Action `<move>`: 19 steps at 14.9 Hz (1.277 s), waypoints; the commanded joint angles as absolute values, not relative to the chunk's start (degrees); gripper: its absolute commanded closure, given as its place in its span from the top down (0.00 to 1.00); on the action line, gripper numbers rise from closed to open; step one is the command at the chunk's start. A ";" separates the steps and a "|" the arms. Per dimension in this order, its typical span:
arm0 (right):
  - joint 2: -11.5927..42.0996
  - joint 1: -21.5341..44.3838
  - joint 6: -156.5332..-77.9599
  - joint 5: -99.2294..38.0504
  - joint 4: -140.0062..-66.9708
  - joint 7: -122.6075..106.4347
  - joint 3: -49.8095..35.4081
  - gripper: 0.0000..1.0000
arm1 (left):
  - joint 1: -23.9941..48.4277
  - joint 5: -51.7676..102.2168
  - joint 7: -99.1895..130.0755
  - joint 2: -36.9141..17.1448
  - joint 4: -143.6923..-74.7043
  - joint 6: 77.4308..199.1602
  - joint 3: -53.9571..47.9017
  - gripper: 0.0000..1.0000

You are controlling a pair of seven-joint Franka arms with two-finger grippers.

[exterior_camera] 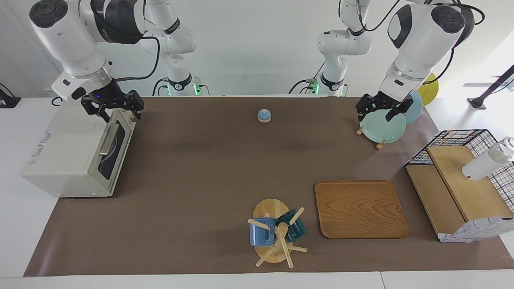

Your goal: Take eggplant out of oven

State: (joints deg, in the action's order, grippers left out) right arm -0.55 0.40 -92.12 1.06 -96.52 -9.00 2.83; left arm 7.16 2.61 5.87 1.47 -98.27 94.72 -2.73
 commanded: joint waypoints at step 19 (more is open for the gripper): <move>-3.34 -4.04 -108.37 7.64 -112.85 -12.06 3.34 0.00 | 6.59 1.49 5.89 2.72 -99.23 94.83 -3.25 1.00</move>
State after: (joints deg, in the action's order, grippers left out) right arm -2.99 -3.44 -106.85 5.56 -111.69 -13.03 3.65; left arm 7.15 2.61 5.87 1.47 -98.27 94.72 -2.73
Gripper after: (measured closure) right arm 0.982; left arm 0.000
